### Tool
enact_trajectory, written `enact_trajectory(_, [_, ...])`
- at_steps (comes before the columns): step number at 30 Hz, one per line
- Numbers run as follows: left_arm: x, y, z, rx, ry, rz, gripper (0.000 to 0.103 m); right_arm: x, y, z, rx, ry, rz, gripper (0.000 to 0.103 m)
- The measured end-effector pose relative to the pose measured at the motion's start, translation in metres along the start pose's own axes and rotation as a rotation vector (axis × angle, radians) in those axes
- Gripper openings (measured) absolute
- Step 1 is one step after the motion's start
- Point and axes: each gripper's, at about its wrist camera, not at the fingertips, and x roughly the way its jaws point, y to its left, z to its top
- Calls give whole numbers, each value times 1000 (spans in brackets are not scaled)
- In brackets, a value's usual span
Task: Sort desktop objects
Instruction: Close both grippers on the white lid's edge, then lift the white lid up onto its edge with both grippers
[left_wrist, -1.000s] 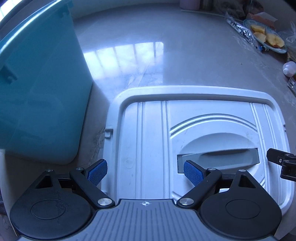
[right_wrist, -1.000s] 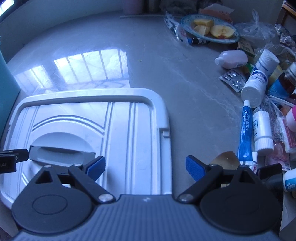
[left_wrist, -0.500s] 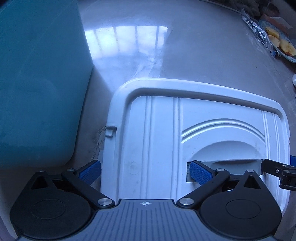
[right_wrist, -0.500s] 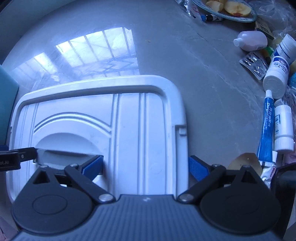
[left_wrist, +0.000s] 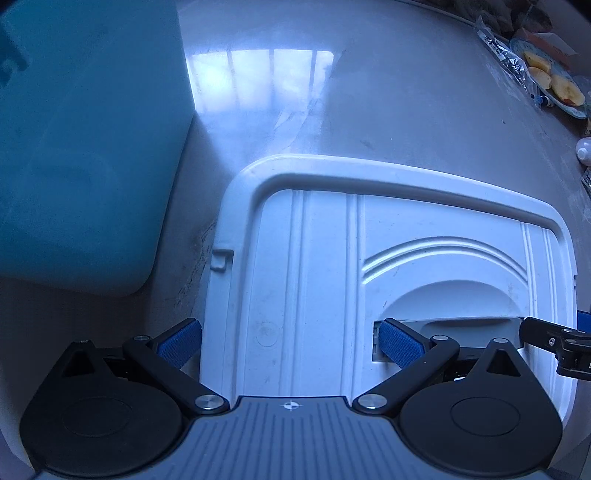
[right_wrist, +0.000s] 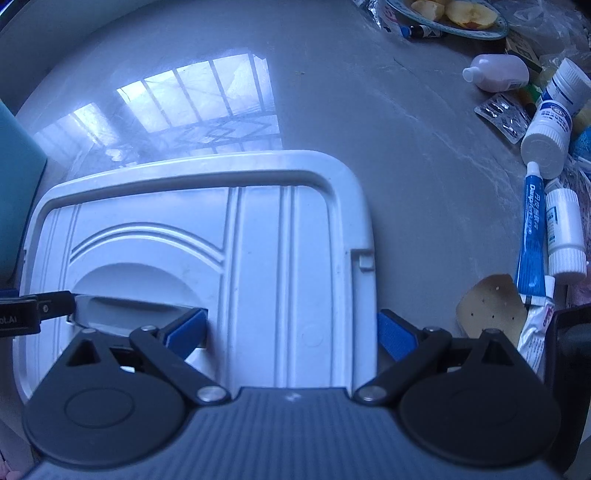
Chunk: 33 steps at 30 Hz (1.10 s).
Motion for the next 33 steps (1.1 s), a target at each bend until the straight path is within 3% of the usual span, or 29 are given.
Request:
enact_trajectory(19, [-18, 14, -88, 21, -3, -6, 103, -24, 11, -88, 10, 9, -1, 99])
enact_trajectory(26, [-27, 25, -103, 13, -12, -5, 103, -29, 19, -109, -3, 5, 3, 99])
enact_trajectory(33, [-25, 30, -108, 2, -2, -15, 103, -33, 10, -109, 38, 10, 16, 99])
